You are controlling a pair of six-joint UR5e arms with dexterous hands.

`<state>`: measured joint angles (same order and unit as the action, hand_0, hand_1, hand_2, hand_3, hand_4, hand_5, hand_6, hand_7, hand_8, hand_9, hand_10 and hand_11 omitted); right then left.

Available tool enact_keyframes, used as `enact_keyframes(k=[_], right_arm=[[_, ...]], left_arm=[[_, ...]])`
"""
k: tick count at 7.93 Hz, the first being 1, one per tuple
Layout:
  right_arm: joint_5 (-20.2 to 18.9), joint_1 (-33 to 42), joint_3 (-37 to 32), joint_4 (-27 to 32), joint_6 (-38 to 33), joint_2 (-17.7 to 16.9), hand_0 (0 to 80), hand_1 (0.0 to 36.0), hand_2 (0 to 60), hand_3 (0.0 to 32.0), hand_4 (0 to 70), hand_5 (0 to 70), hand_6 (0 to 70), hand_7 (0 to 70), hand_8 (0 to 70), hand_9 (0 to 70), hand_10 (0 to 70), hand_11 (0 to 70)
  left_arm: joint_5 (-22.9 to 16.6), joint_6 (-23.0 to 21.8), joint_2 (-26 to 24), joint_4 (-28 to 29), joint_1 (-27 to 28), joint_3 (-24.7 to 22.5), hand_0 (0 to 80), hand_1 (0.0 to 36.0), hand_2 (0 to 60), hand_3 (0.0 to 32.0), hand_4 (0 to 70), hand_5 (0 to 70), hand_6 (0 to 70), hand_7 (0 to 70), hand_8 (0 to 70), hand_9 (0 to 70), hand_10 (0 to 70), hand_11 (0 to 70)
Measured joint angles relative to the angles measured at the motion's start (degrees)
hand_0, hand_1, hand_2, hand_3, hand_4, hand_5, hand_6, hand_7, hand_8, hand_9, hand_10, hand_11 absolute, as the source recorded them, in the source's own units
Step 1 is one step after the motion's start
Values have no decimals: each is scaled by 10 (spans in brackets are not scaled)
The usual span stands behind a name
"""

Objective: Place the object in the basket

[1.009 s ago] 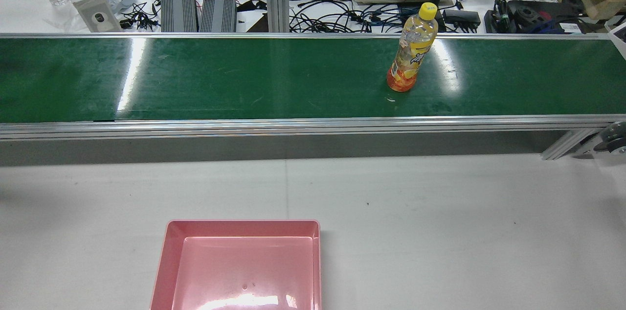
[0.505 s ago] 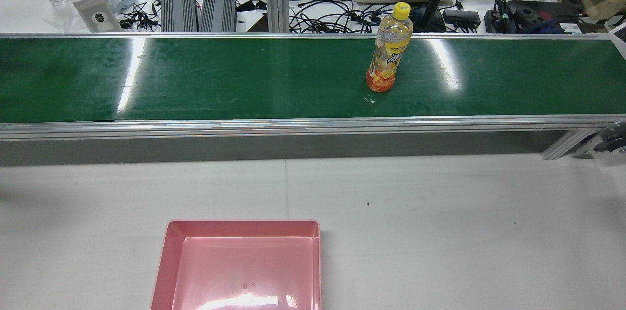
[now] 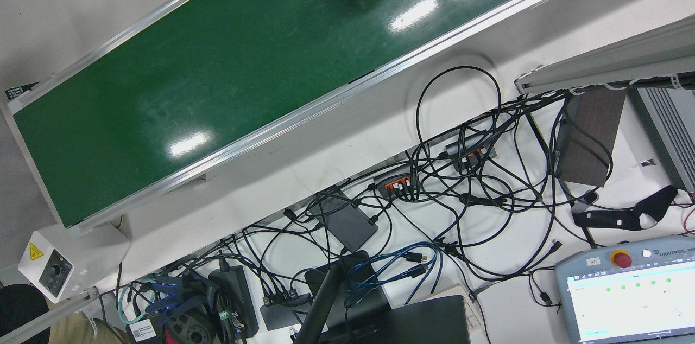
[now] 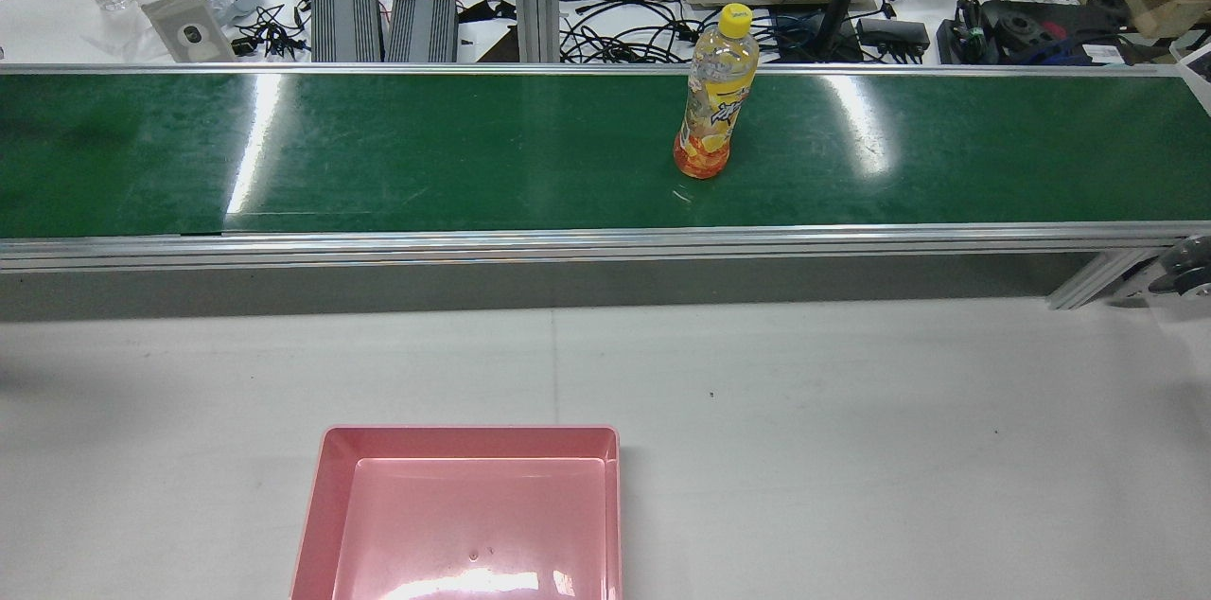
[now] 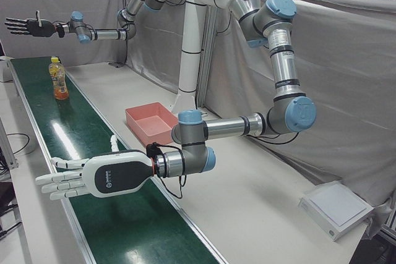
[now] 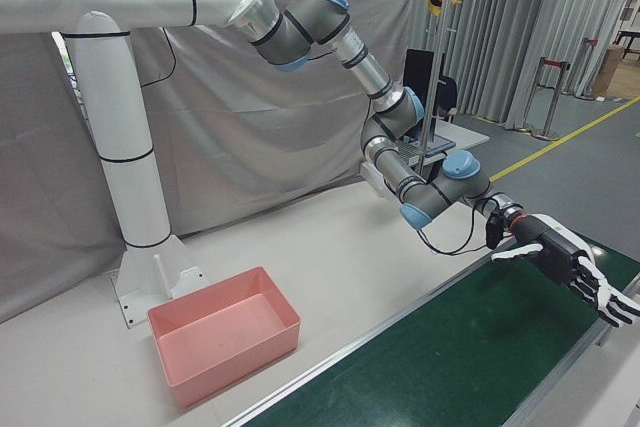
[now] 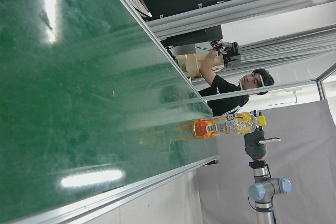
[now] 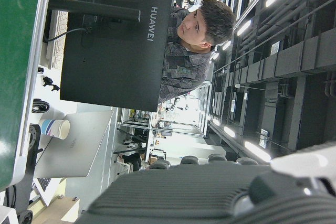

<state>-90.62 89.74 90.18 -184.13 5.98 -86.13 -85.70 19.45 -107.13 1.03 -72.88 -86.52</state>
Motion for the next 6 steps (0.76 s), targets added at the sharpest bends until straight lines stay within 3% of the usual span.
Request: enact_keyframes(k=[2, 6], right_arm=[[0, 0, 0, 0, 0, 0, 0, 0, 0, 0, 0, 0, 0, 0, 0, 0, 0, 0], [0, 0, 0, 0, 0, 0, 0, 0, 0, 0, 0, 0, 0, 0, 0, 0, 0, 0]], left_arm=[[0, 1, -1, 0, 0, -1, 587, 84, 0, 0, 112, 190, 0, 9, 17, 13, 26, 55], [0, 2, -13, 0, 19, 1, 589, 87, 0, 0, 133, 212, 0, 12, 22, 29, 10, 31]])
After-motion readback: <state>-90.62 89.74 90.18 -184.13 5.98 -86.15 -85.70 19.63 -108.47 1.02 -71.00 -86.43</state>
